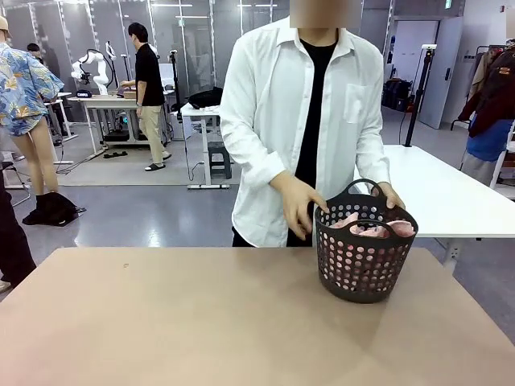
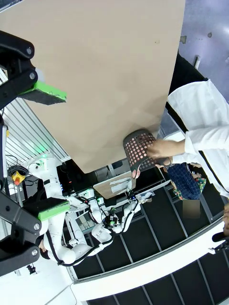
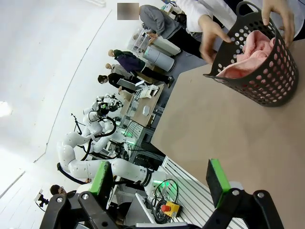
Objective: Fold the towel.
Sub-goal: Grab the top end of the 100 cm Hotel Towel extended by the human.
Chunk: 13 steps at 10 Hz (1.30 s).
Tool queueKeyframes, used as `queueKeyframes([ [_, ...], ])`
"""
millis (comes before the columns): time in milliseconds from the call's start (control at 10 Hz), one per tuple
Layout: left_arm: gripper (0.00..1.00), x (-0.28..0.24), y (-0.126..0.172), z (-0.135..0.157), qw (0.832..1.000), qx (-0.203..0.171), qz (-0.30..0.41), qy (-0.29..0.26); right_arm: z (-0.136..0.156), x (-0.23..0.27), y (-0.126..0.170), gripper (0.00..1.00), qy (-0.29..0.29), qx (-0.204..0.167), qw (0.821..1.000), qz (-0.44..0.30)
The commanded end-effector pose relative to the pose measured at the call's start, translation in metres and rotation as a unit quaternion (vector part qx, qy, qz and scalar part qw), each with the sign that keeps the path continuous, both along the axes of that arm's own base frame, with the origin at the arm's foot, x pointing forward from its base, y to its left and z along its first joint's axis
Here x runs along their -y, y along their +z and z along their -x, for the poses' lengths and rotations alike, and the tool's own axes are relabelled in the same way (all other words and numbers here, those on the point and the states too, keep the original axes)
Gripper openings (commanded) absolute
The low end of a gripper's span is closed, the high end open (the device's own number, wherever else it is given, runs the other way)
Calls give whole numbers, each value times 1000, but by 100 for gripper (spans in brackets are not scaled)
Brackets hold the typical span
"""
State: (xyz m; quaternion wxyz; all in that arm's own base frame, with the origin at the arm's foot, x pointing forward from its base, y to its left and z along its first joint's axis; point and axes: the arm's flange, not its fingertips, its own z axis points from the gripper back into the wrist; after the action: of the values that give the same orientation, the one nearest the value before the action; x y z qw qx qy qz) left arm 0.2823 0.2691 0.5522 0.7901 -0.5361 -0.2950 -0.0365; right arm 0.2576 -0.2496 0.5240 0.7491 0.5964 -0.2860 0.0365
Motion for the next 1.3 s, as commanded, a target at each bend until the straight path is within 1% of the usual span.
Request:
queueKeyframes([
  [0, 100, 0, -2, 0, 1000, 14, 7, -4, -1, 2, 3, 100, 1, 12, 1000, 1],
  [1200, 100, 0, -2, 0, 1000, 14, 7, -4, -1, 2, 3, 100, 1, 12, 1000, 1],
])
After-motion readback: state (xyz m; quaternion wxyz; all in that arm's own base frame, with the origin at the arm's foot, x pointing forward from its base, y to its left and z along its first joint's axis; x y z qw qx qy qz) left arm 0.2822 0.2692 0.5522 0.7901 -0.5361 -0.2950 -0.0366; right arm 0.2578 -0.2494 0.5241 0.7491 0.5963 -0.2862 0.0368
